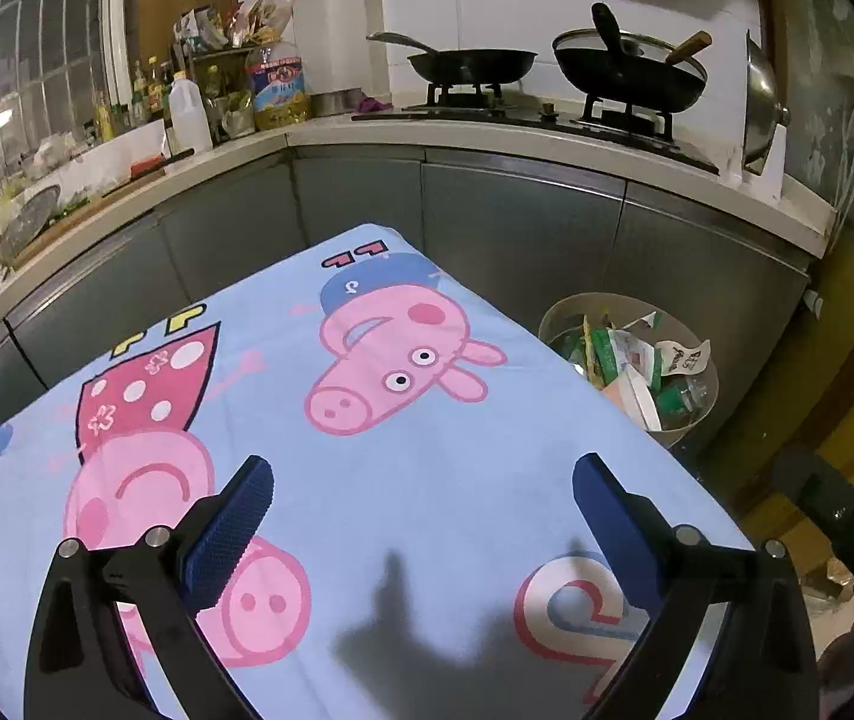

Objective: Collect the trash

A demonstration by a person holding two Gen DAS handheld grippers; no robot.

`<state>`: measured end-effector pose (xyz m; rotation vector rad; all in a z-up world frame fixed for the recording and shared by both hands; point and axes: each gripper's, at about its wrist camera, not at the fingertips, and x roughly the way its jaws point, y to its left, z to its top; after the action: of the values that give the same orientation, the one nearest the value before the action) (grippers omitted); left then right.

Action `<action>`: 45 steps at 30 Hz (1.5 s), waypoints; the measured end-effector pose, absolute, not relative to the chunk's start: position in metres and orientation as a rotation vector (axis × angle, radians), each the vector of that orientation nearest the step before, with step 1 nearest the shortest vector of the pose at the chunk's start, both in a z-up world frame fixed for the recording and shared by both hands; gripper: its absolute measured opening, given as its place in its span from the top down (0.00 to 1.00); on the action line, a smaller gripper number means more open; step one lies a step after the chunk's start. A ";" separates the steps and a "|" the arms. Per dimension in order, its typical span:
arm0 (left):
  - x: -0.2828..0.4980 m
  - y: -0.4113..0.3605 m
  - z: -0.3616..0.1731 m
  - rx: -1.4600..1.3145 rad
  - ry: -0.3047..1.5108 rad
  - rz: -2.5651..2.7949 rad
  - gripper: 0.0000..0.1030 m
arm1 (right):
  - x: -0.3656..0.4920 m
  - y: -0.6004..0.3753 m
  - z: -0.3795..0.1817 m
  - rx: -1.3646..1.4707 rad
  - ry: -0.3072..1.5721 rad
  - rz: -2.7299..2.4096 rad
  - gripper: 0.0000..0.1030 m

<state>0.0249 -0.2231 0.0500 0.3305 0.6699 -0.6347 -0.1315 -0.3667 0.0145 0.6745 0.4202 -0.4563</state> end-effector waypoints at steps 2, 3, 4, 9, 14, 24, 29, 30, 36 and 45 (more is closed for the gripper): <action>0.022 -0.223 0.052 0.344 0.650 -0.618 0.03 | -0.131 -0.367 0.015 0.675 0.422 -0.457 0.16; 0.022 -0.222 0.052 0.348 0.645 -0.617 0.03 | -0.131 -0.367 0.014 0.677 0.422 -0.456 0.16; 0.022 -0.222 0.053 0.351 0.639 -0.613 0.03 | -0.131 -0.367 0.014 0.682 0.423 -0.455 0.16; 0.020 -0.220 0.056 0.366 0.613 -0.592 0.03 | -0.132 -0.366 0.015 0.683 0.418 -0.452 0.16; 0.018 -0.220 0.057 0.369 0.606 -0.586 0.03 | -0.136 -0.367 0.015 0.696 0.400 -0.456 0.16; 0.015 -0.219 0.061 0.379 0.586 -0.559 0.03 | -0.139 -0.363 0.015 0.706 0.391 -0.446 0.16; 0.014 -0.217 0.062 0.380 0.573 -0.542 0.03 | -0.139 -0.360 0.016 0.703 0.390 -0.442 0.16; 0.013 -0.217 0.062 0.382 0.568 -0.537 0.03 | -0.139 -0.360 0.016 0.704 0.390 -0.442 0.16; 0.011 -0.217 0.062 0.391 0.551 -0.522 0.03 | -0.139 -0.360 0.016 0.699 0.386 -0.440 0.16; 0.011 -0.217 0.062 0.391 0.558 -0.525 0.03 | -0.143 -0.351 0.017 0.700 0.368 -0.438 0.16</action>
<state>0.0108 -0.2170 0.0615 0.3914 0.5581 -0.5245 -0.1432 -0.3514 0.0165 0.6999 0.3681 -0.4382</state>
